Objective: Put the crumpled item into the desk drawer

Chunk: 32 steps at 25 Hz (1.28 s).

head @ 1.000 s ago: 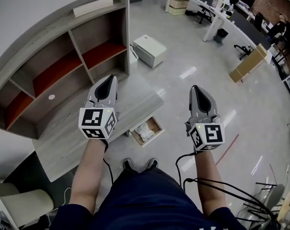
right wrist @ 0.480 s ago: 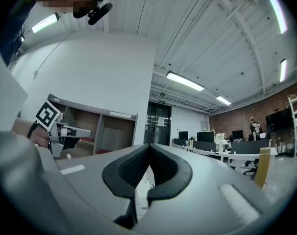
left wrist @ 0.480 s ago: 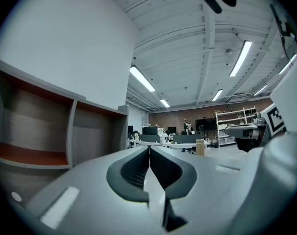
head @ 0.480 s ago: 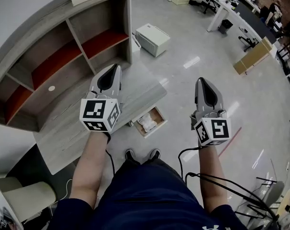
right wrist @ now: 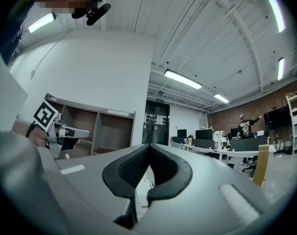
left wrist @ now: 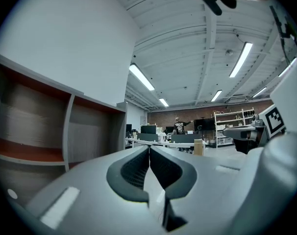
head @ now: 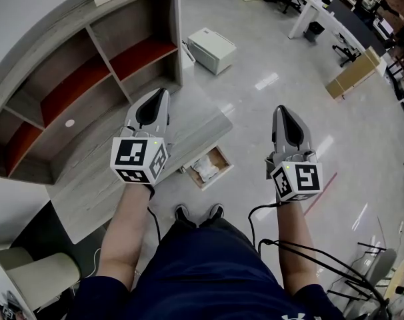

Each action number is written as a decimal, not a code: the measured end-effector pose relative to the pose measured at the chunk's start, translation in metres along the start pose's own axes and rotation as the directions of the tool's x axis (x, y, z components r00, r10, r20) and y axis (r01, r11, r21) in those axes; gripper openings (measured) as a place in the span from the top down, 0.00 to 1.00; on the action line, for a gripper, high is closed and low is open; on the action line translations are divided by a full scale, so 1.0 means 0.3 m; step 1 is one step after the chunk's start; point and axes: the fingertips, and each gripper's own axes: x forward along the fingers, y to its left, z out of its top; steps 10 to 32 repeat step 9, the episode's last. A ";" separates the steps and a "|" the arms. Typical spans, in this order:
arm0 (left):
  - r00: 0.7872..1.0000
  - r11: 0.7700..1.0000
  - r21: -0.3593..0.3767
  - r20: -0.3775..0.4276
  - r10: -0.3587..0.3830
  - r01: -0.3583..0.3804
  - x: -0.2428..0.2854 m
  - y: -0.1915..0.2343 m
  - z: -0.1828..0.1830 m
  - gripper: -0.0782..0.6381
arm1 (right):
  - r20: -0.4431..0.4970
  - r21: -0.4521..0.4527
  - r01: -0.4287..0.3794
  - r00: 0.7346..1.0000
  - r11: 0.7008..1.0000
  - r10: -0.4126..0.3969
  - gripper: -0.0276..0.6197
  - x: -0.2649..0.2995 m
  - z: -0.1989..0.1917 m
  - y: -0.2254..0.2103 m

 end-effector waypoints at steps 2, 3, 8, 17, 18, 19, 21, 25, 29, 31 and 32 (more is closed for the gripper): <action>1.000 1.000 -0.003 -0.001 -0.003 0.003 0.001 0.005 -0.002 0.88 | -0.007 -0.002 -0.002 1.000 1.000 0.002 0.95 0.004 -0.006 0.007; 1.000 1.000 -0.005 -0.002 -0.006 0.006 0.002 0.008 -0.004 0.88 | -0.009 -0.003 -0.001 1.000 1.000 0.001 0.95 0.006 -0.009 0.010; 1.000 1.000 -0.026 -0.018 -0.014 0.013 0.011 0.030 -0.038 0.88 | -0.026 -0.003 0.006 1.000 1.000 -0.007 0.95 0.017 -0.035 0.021; 1.000 0.999 -0.030 -0.023 -0.014 0.014 0.013 0.036 -0.046 0.88 | -0.029 -0.004 0.008 1.000 1.000 -0.008 0.95 0.020 -0.040 0.023; 1.000 0.999 -0.030 -0.023 -0.014 0.014 0.013 0.036 -0.046 0.88 | -0.029 -0.004 0.008 1.000 1.000 -0.008 0.95 0.020 -0.040 0.023; 1.000 0.999 -0.030 -0.023 -0.014 0.014 0.013 0.036 -0.046 0.88 | -0.029 -0.004 0.008 1.000 1.000 -0.008 0.95 0.020 -0.040 0.023; 1.000 0.999 -0.030 -0.023 -0.014 0.014 0.013 0.036 -0.046 0.88 | -0.029 -0.004 0.008 1.000 1.000 -0.008 0.95 0.020 -0.040 0.023; 1.000 0.999 -0.030 -0.023 -0.014 0.014 0.013 0.036 -0.046 0.88 | -0.029 -0.004 0.008 1.000 1.000 -0.008 0.95 0.020 -0.040 0.023; 1.000 0.999 -0.030 -0.023 -0.014 0.014 0.013 0.036 -0.046 0.88 | -0.029 -0.004 0.008 1.000 1.000 -0.008 0.95 0.020 -0.040 0.023; 1.000 0.999 -0.030 -0.023 -0.014 0.014 0.013 0.036 -0.046 0.88 | -0.029 -0.004 0.008 1.000 1.000 -0.008 0.95 0.020 -0.040 0.023; 1.000 0.999 -0.030 -0.023 -0.014 0.014 0.013 0.036 -0.046 0.88 | -0.029 -0.004 0.008 1.000 1.000 -0.008 0.95 0.020 -0.040 0.023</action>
